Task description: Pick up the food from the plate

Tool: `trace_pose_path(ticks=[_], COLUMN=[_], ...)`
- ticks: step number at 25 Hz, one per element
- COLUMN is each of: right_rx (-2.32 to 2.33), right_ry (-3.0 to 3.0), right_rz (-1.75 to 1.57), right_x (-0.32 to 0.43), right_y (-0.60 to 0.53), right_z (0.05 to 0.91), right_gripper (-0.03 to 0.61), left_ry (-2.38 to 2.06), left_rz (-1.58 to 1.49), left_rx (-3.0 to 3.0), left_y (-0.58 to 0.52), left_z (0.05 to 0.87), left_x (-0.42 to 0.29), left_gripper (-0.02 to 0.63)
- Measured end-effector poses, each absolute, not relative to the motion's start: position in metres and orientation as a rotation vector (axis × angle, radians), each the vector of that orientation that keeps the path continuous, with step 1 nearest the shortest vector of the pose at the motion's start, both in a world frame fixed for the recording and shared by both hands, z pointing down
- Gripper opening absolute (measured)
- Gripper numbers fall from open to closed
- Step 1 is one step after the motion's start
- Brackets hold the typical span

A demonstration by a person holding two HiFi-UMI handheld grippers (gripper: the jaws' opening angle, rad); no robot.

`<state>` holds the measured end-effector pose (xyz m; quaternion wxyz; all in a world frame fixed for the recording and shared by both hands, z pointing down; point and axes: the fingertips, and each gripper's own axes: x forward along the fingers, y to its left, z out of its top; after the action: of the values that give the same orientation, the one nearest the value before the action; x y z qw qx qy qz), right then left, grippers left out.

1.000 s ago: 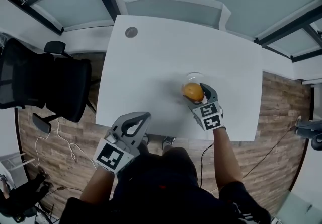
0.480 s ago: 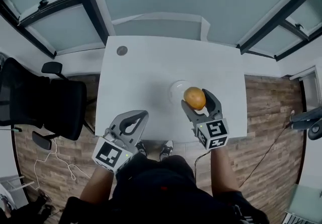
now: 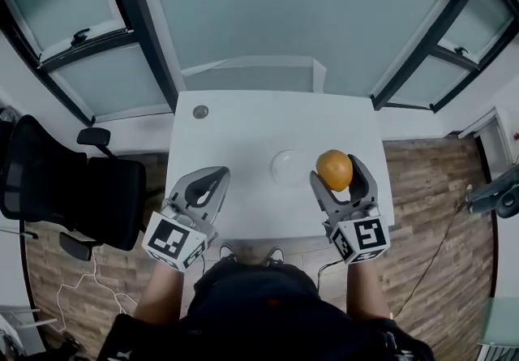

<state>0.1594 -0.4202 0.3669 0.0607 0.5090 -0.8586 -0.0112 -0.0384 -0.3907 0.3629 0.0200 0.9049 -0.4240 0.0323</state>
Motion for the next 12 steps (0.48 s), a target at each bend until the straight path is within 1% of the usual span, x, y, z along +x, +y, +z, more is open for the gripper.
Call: trace_pose_path(ticks=[5, 12], right_rx=[1.587, 1.606], right_ry=[-2.58, -2.572], right_rz=[-0.1, -0.14], right_x=[0.165, 0.165], right_y=[-0.413, -0.402], right_z=[0.347, 0.34], right_gripper=[0.362, 0.362], left_ry=[-1.311, -1.282], left_rz=[0.05, 0.029], left_rx=[2.839, 2.861], left_y=[-0.389, -0.383], left_z=[0.346, 0.343], left_x=[-0.036, -0.033], left_gripper=[0.023, 0.023])
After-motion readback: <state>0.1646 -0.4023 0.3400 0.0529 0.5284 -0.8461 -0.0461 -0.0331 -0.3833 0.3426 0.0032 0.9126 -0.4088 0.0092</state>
